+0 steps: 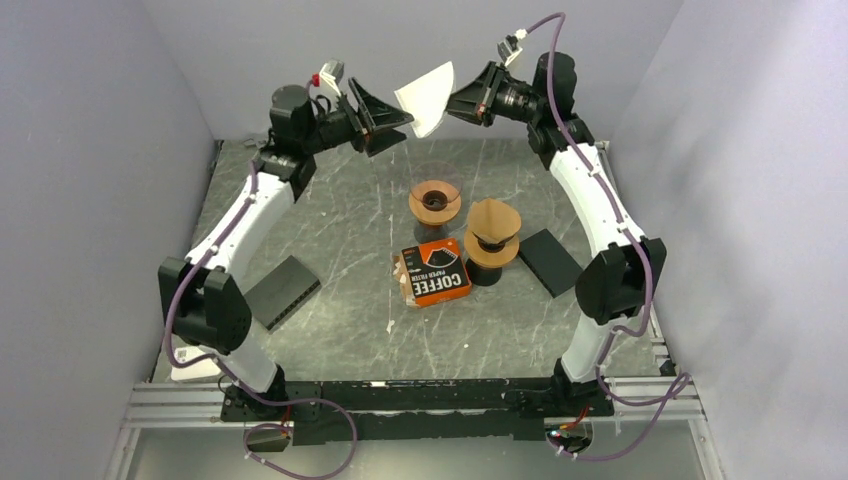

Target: Place the coffee filter in the dripper

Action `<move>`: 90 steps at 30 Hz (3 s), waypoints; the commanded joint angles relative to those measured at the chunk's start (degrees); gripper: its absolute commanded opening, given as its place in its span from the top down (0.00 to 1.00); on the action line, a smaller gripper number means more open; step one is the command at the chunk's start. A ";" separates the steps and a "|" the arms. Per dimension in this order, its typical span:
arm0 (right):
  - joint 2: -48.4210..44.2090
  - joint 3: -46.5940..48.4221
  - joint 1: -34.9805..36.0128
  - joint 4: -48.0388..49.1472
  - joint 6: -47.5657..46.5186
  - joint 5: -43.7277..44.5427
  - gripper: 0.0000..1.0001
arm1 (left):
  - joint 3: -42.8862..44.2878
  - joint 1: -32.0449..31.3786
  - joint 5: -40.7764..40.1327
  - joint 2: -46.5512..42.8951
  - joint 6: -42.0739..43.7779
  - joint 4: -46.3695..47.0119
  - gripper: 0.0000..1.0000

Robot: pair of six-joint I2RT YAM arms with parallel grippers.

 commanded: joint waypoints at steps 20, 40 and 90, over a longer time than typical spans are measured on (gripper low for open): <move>-6.82 12.19 -0.19 -60.03 -37.93 16.22 1.00 | 27.15 -4.82 -28.17 0.72 44.76 -64.19 0.25; 4.75 21.47 1.28 -72.06 -37.76 18.63 1.00 | 28.80 -10.14 -26.97 3.48 44.06 -61.64 0.25; 3.87 18.75 1.21 -68.35 -37.40 21.48 0.70 | 34.41 -16.31 -26.31 11.58 49.86 -61.23 0.27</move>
